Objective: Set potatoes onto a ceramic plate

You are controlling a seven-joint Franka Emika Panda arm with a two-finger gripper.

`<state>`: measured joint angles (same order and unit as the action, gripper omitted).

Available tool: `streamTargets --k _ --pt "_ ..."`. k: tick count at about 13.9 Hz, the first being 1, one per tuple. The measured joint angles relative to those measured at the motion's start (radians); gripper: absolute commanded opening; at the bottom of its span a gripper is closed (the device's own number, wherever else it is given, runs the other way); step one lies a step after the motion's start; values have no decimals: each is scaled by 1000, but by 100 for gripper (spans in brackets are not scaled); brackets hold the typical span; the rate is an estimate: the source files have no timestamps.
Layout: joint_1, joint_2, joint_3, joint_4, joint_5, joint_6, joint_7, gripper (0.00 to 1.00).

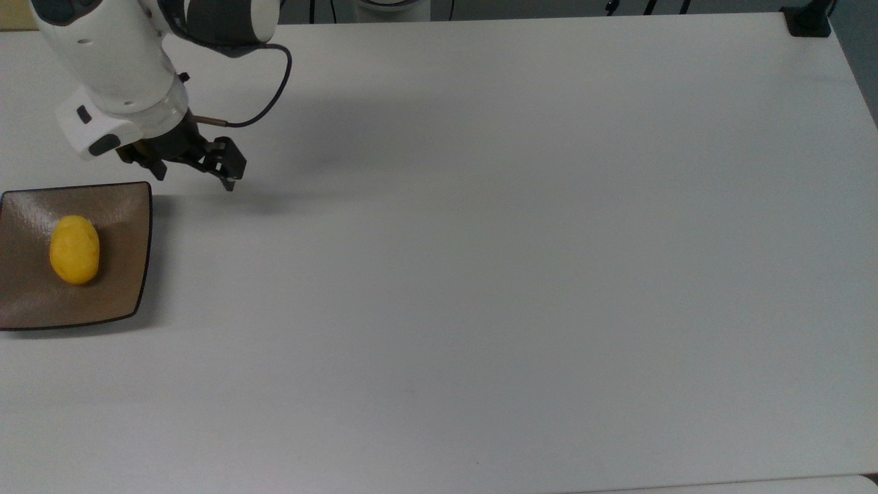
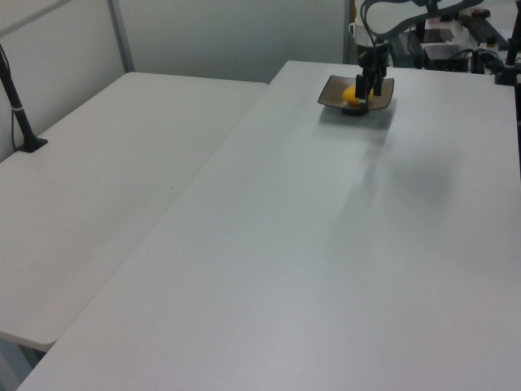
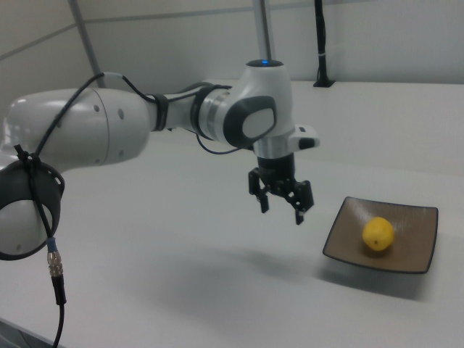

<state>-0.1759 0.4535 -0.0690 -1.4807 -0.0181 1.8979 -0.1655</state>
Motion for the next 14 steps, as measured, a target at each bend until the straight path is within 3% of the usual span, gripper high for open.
streamTargets --k 6,10,14 --pt "20 -61 185 1 0 -302 12 100" --pt "116 -123 202 -48 0 -302 116 100" --pt "200 -293 204 -284 1 -110 224 100"
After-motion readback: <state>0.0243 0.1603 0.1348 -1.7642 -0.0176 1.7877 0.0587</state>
